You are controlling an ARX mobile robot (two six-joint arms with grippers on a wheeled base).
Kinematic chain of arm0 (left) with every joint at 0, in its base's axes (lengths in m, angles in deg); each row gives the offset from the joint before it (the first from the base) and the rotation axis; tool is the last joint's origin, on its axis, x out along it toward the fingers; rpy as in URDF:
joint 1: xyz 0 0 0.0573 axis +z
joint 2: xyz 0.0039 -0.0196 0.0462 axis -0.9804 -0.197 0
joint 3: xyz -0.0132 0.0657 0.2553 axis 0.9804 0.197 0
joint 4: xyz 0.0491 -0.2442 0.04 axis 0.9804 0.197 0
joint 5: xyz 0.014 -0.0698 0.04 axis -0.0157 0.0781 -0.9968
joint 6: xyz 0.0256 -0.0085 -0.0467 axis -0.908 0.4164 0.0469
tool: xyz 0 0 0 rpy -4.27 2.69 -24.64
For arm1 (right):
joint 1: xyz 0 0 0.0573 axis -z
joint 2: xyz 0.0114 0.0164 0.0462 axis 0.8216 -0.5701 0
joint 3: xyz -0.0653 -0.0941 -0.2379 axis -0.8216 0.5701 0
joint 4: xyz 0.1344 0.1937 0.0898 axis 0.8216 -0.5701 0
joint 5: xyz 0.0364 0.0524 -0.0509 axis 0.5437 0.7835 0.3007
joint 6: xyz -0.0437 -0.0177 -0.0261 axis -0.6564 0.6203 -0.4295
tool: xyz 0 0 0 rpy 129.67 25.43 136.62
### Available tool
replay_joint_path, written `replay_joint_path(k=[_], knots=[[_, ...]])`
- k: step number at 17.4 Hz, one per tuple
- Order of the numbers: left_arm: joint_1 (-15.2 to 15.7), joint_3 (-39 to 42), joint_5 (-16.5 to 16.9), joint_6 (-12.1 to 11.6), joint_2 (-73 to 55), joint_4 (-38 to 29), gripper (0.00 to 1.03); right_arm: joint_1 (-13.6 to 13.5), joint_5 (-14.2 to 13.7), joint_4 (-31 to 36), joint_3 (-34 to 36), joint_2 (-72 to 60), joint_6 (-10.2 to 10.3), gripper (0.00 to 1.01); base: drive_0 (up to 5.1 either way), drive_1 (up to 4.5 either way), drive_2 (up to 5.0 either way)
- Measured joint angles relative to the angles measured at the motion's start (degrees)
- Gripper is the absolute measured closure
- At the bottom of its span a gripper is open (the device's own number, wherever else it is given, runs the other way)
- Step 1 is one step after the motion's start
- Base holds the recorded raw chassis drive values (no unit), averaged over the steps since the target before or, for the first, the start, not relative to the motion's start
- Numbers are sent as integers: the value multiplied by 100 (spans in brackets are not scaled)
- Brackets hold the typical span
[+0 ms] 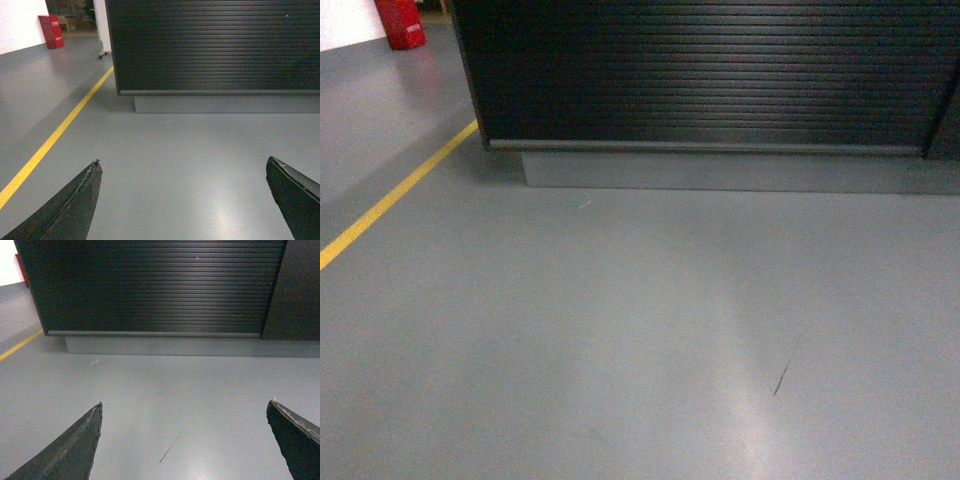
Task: Place dark red mango on scale at checkout
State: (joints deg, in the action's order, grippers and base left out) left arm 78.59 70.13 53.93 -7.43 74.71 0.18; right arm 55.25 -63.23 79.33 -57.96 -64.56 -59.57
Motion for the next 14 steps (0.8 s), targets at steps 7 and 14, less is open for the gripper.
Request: replay_joint_path(k=[7,14], knots=[[0,0,-2,0,0,9,5,0,0,-11,0,0,0,3,-4,425,-432],[0,0,-4,0,0,22,5,0,2,-11,0,0,0,3,0,426,-425]])
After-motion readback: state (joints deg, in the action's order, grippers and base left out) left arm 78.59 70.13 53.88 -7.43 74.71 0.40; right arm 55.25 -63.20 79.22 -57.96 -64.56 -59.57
